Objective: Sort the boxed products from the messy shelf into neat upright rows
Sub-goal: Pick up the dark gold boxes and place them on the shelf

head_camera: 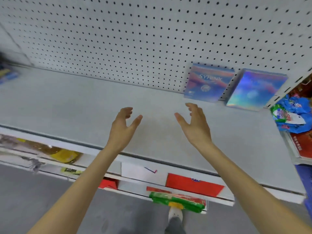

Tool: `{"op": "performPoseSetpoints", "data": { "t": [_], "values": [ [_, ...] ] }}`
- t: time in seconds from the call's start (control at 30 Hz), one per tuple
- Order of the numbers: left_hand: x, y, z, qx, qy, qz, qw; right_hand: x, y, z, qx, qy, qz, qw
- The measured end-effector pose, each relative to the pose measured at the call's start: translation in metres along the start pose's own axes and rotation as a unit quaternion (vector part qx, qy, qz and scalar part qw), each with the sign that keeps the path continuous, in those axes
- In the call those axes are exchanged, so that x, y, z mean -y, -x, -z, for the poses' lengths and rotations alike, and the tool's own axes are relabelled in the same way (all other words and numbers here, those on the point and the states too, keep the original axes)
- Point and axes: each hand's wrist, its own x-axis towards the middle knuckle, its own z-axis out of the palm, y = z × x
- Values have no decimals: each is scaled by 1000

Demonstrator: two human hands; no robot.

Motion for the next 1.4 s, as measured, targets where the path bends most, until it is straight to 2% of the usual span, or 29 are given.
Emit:
{"op": "performPoseSetpoints", "data": {
  "t": [0.17, 0.37, 0.47, 0.57, 0.8, 0.93, 1.1, 1.23, 1.4],
  "values": [
    [51, 48, 146, -43, -60, -19, 997, 110, 48, -91, 51, -48, 58, 996],
    [96, 129, 299, -155, -36, 40, 986, 231, 132, -200, 162, -159, 107, 968],
    [117, 160, 341, -215, 11, 77, 974, 271, 160, -242, 216, -179, 135, 950],
    [144, 174, 372, -267, 37, 114, 956, 307, 172, -286, 278, -148, 176, 933],
    [220, 138, 460, -310, 28, 144, 939, 392, 155, -399, 364, -130, 209, 898],
    [260, 81, 531, -317, 18, 147, 937, 457, 120, -471, 369, -176, 193, 892],
    [295, 12, 627, -325, -3, 137, 936, 553, 75, -548, 339, -185, 201, 900],
    [333, -20, 684, -331, -12, 146, 932, 614, 59, -608, 346, -178, 206, 898],
    [396, -63, 756, -291, 3, 160, 943, 668, 41, -683, 312, -170, 164, 920]
  ]
}}
